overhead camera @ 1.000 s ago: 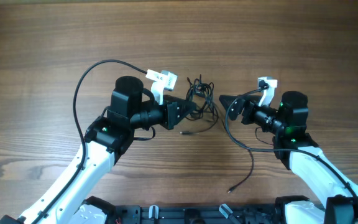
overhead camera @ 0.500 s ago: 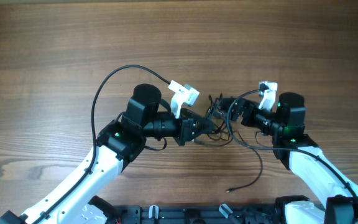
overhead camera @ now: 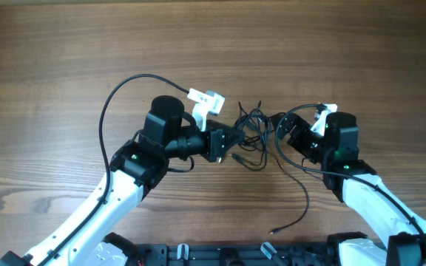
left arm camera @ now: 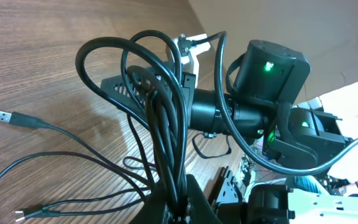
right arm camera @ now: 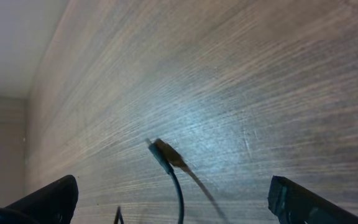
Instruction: Untangle cables
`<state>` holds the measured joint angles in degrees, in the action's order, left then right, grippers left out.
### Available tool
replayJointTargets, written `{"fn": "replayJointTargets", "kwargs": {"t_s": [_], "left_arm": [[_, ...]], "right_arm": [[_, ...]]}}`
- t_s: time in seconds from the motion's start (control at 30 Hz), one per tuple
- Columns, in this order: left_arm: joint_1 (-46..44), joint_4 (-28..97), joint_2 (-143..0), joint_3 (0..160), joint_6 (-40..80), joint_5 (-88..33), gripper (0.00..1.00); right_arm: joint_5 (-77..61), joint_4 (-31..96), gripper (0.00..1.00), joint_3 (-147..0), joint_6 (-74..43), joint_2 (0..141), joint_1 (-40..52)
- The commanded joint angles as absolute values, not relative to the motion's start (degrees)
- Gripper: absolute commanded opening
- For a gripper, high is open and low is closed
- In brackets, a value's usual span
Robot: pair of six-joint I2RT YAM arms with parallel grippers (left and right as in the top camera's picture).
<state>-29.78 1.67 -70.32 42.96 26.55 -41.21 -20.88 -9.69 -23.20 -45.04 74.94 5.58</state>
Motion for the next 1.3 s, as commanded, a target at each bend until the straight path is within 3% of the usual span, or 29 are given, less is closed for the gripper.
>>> {"fn": "replayJointTargets", "kwargs": {"t_s": [0.0, 0.17, 0.37, 0.5, 0.63, 0.77, 0.93, 1.27], "left_arm": [[-30.2, 0.9, -69.1, 43.8, 27.5, -41.2, 0.04], [-34.0, 0.8, -69.2, 43.8, 24.6, -41.2, 0.04], [-35.9, 1.0, -69.2, 43.8, 24.4, -35.5, 0.04], [-35.9, 1.6, -69.2, 43.8, 25.0, -27.0, 0.04], [-35.8, 4.3, -69.2, 43.8, 32.8, -10.7, 0.04], [-35.8, 4.4, -69.1, 43.8, 33.4, -4.4, 0.04], [-35.7, 3.2, -68.9, 43.8, 28.4, -4.9, 0.04], [-35.7, 2.5, -65.1, 43.8, 18.7, -16.8, 0.04]], "right_arm": [[-12.4, -8.7, 1.00, -23.3, -49.6, 75.6, 4.3], [-28.9, -19.1, 1.00, -23.3, -38.2, 75.6, 4.3], [-26.9, -18.4, 1.00, -23.2, -37.7, 75.6, 4.3], [-26.7, -18.3, 1.00, -23.2, -37.7, 75.6, 4.3], [-21.6, -15.4, 1.00, -23.2, -41.1, 75.6, 4.3], [-30.8, -19.8, 1.00, -23.2, -34.2, 75.6, 4.3], [-49.8, -26.9, 1.00, -23.2, -22.6, 75.6, 4.3], [-56.4, -28.0, 1.00, -23.2, -17.2, 75.6, 4.3]]}}
